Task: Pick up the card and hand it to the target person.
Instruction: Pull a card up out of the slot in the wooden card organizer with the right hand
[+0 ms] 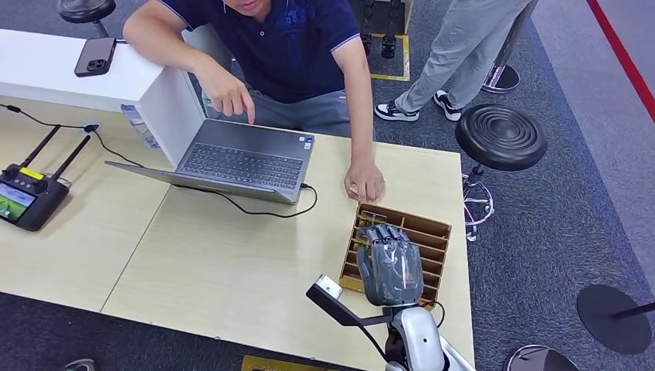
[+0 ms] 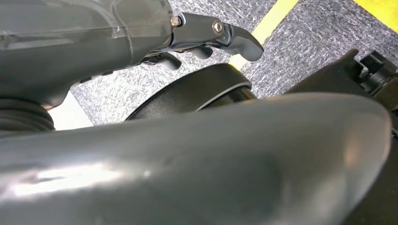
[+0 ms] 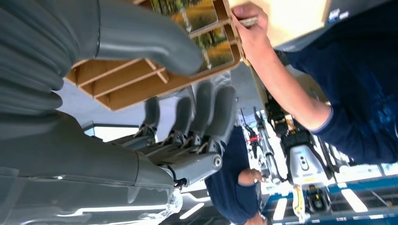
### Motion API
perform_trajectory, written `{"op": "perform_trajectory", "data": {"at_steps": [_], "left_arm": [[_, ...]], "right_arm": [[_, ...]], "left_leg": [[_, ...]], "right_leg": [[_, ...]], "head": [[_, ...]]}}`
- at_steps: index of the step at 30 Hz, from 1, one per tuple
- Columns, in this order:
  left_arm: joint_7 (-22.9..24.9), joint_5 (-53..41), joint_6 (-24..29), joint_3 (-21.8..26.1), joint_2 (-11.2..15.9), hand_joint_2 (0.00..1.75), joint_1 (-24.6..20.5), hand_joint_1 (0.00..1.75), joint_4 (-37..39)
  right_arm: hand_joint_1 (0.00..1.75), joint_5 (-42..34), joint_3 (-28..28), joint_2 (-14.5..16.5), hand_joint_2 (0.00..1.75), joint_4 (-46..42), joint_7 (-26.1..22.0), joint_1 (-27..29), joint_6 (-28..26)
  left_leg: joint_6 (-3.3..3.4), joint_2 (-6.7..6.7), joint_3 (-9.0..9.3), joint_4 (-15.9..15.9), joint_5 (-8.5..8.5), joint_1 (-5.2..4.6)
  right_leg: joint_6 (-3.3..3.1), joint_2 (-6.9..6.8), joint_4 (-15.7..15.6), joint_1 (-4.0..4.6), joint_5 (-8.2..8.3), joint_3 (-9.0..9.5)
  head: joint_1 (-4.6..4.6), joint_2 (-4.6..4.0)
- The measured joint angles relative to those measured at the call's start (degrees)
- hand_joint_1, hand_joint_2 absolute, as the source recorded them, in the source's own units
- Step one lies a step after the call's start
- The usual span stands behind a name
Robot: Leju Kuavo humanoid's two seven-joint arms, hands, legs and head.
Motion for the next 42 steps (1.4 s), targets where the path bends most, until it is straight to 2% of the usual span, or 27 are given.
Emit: {"op": "perform_trajectory", "data": {"at_steps": [9,13,14,16,20,23,31,42], "left_arm": [[0.3,0.0,-0.4,-0.6,0.0,0.0,-0.1,0.0,0.0],[0.3,0.0,-0.6,-0.9,-0.1,0.0,-0.1,0.0,0.0],[0.3,0.0,-0.6,-1.0,-0.1,0.0,-0.2,0.0,0.0],[0.3,0.0,-0.7,-1.1,-0.2,0.0,-0.2,0.0,-0.1],[0.2,0.0,-0.6,-1.0,-0.2,0.0,-0.2,0.0,-0.1],[0.2,0.0,-0.6,-1.0,-0.2,0.0,-0.1,0.0,-0.1],[0.2,0.1,-0.5,-0.5,-0.1,0.0,0.4,0.0,-0.1],[0.0,0.0,-0.2,-0.3,-0.2,0.0,0.2,0.0,-0.1]], "right_arm": [[0.82,-0.3,-0.2,0.2,1.75,1.9,0.8,-2.1,1.8],[0.48,-0.3,0.0,0.6,1.75,3.0,0.9,-2.7,2.5],[0.44,-0.4,0.1,0.9,1.75,3.4,0.9,-2.9,2.7],[0.44,-0.7,0.3,1.4,1.75,4.5,1.0,-3.3,3.1],[0.74,-1.3,0.6,1.7,1.75,5.9,0.9,-3.7,3.1],[0.87,-1.7,0.6,1.5,1.75,6.5,1.0,-3.7,3.0],[0.89,-2.4,0.1,-0.5,1.75,5.5,2.3,-3.0,2.9],[0.75,-3.7,-1.2,-1.7,1.75,4.2,2.9,-2.4,2.7]], "left_leg": [[0.0,0.0,0.0,0.0,0.0,0.0],[0.0,-0.01,0.0,0.0,-0.01,0.0],[0.0,0.0,0.0,0.0,-0.01,0.0],[0.0,0.0,0.0,0.0,0.0,0.0],[0.0,0.01,0.0,0.0,0.02,0.01],[0.0,-0.01,0.0,0.0,-0.02,0.01],[0.0,-0.02,-0.01,0.0,-0.03,0.01],[0.0,-0.03,0.01,0.0,-0.05,-0.01]], "right_leg": [[0.0,0.0,0.0,0.0,0.0,0.0],[0.01,-0.01,0.0,0.0,-0.02,0.0],[0.0,0.0,0.0,0.0,-0.01,0.0],[0.0,0.0,0.0,0.0,0.0,0.0],[-0.01,0.01,0.0,0.01,0.02,0.0],[0.01,-0.01,0.0,0.01,-0.02,0.0],[0.02,-0.02,0.0,0.01,-0.03,0.0],[0.04,-0.02,0.1,-0.01,-0.06,0.01]], "head": [[0.0,0.0],[0.0,0.0],[0.0,0.0],[0.0,0.0],[0.0,0.0],[0.0,0.0],[0.0,0.0],[0.0,0.0]]}}
